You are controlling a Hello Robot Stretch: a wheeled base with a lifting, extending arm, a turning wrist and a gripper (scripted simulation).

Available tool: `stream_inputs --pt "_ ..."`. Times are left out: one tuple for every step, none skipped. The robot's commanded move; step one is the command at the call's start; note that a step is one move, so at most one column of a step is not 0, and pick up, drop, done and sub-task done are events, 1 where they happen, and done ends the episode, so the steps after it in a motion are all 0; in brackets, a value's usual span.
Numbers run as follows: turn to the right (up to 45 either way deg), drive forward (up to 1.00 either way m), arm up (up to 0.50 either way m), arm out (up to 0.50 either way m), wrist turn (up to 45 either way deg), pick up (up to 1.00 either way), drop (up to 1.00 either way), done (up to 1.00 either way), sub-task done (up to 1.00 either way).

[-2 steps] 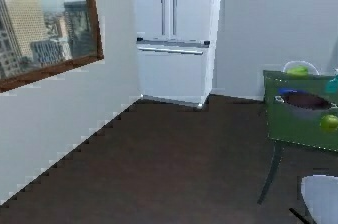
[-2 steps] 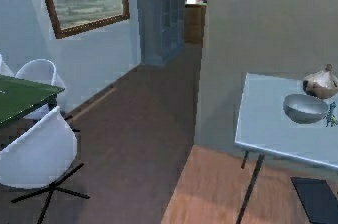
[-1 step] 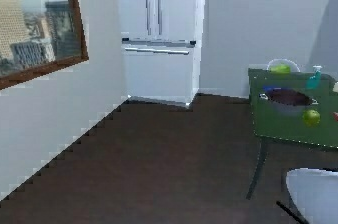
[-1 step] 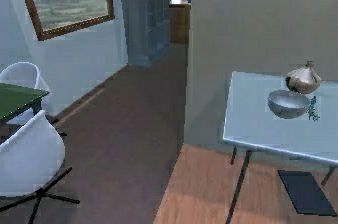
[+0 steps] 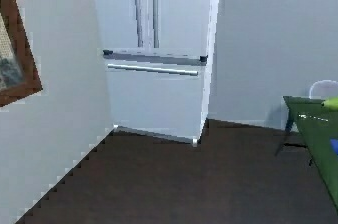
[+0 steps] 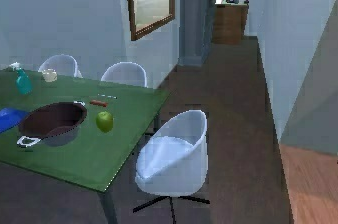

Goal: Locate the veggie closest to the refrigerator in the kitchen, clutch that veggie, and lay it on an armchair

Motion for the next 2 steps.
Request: stream_inputs --pt "9.0 0.0 0.0 0.0 0.0 0.0 0.0 0.0 0.0" --pt "0.0 0.2 0.0 0.0 0.0 0.0 0.0 0.0 0.0"
